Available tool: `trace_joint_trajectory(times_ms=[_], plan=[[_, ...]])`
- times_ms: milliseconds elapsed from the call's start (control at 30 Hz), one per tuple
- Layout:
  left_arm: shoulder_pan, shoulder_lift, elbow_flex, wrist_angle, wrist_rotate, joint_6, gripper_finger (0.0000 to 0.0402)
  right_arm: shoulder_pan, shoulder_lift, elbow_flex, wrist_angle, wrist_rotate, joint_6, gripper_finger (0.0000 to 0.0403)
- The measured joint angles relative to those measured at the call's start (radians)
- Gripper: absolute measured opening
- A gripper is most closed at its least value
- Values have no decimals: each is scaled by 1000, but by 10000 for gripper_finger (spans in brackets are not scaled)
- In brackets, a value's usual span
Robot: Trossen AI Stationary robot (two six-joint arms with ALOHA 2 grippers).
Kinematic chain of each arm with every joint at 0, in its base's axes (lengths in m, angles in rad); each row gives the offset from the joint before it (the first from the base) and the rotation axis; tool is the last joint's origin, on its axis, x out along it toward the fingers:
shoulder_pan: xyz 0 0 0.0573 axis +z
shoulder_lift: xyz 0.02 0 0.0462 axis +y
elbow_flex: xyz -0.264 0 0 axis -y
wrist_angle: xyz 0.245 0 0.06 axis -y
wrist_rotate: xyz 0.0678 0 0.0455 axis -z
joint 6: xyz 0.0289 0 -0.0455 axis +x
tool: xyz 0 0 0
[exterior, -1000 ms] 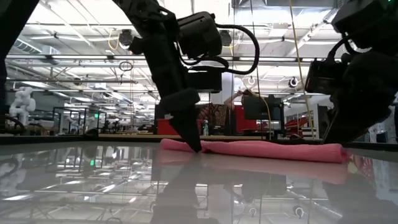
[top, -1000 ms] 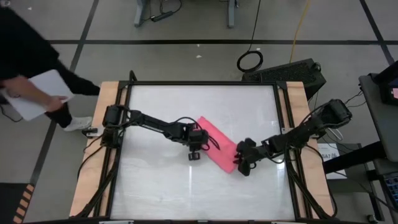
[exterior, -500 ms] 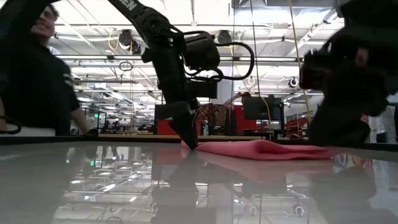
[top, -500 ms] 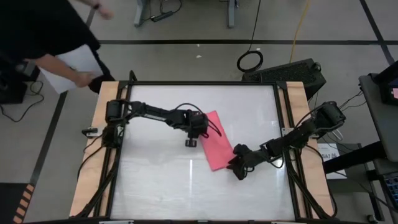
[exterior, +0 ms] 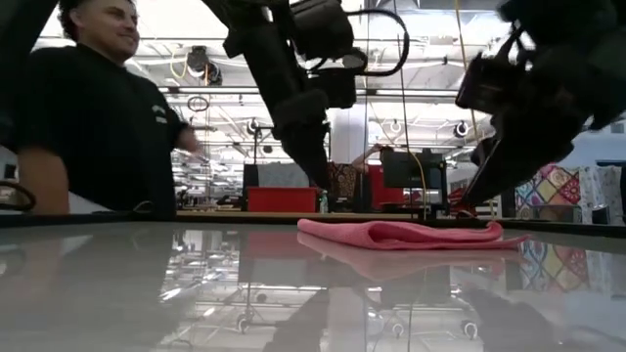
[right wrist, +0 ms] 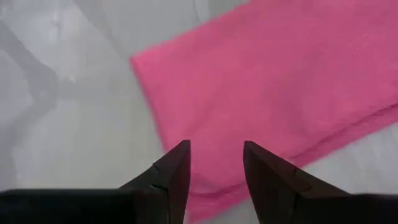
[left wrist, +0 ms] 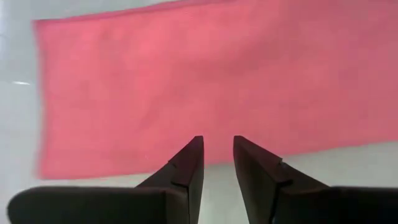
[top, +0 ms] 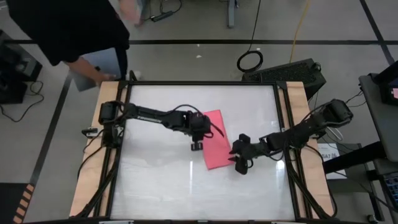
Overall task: Roll towel
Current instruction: Fold the pink towel
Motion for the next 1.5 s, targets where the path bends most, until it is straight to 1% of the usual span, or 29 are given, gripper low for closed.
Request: trace_joint_trajectory(times_ms=[133,200,367,567,633,767,833,1000,1167,1333,1500], plan=[[-90,32,0,69,3,-87,93,-48,9,0,-5,-70,-108,138],[-131,53,0,118,0,-118,93,-65,8,1,0,-88,-143,138],[-198,112,0,198,-13,-189,93,-93,8,0,-4,-94,-194,138],[-227,170,0,211,-4,-233,93,-105,30,1,12,-94,-204,138],[-227,178,2,212,1,-221,93,-105,51,1,9,-94,-189,138],[-219,180,3,203,8,-150,93,-97,121,0,41,-93,-122,138],[-209,180,5,189,25,-112,93,-87,152,2,82,-87,-83,138],[-174,178,7,102,77,-22,93,-53,200,3,173,-74,5,138],[-136,168,6,26,100,43,93,-17,220,2,215,-21,115,138],[-112,148,3,-3,160,50,93,10,222,1,249,-10,179,138],[-114,104,-4,-39,165,11,93,20,189,-1,241,-18,196,138]])
